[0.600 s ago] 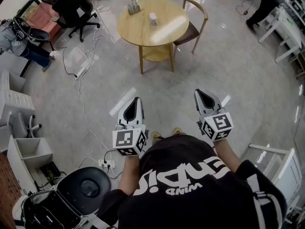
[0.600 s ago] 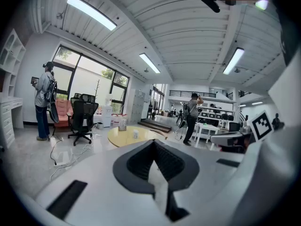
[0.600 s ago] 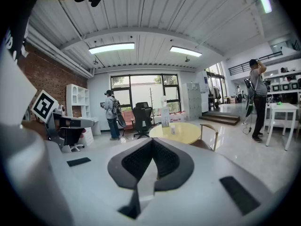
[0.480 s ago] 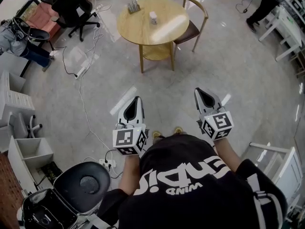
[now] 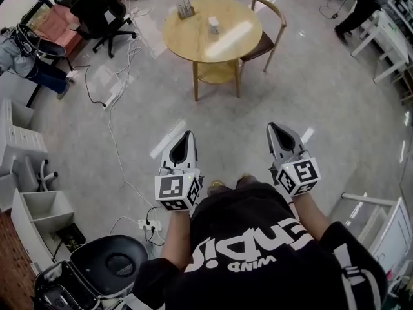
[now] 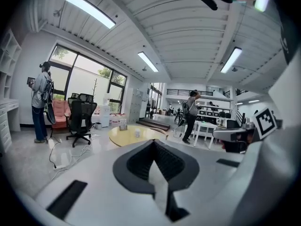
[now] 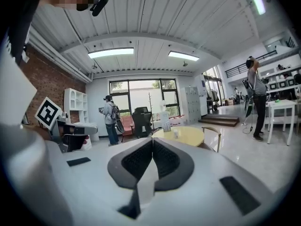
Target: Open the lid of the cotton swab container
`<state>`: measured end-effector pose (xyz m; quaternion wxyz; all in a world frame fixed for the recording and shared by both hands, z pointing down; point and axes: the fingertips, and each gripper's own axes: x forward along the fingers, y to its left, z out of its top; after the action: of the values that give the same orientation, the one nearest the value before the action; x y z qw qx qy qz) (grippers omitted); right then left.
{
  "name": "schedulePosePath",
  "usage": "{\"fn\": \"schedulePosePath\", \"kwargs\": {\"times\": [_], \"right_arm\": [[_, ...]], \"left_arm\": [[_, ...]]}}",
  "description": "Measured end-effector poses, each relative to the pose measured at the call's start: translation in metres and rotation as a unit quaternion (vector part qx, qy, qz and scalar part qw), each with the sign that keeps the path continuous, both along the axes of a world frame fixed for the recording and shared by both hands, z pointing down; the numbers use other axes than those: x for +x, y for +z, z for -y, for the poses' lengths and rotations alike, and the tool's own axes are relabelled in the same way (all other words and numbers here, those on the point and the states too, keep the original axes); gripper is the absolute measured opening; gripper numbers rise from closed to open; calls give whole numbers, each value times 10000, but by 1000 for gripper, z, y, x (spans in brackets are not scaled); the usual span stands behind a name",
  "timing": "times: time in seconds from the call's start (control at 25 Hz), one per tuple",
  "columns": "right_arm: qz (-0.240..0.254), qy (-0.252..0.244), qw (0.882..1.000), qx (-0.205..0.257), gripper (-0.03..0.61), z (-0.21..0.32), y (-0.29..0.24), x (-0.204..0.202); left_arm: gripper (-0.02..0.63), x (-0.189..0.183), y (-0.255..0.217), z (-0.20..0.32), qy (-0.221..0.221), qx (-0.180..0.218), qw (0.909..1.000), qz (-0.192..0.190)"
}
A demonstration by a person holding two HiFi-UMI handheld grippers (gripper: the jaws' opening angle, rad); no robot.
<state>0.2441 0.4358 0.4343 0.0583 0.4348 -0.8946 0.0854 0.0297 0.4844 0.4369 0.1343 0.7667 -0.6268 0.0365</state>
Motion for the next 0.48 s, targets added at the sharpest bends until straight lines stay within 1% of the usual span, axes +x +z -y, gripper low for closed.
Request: {"fn": "schedulePosePath", "kwargs": {"times": [0.16,0.32,0.48], "right_arm": [[9,132,9999,-17,2,-4,4,-12],[-9,175,9998,-22,2,-9,7,-25],[-33,176,9998,44,2,-9,3,-32]], "left_arm": [[9,-12,2,-1,129,30,9999,-9],[9,-27,8,0,126,12,9999,-87],[9,-31,6,3,180,44,9997,-152]]}}
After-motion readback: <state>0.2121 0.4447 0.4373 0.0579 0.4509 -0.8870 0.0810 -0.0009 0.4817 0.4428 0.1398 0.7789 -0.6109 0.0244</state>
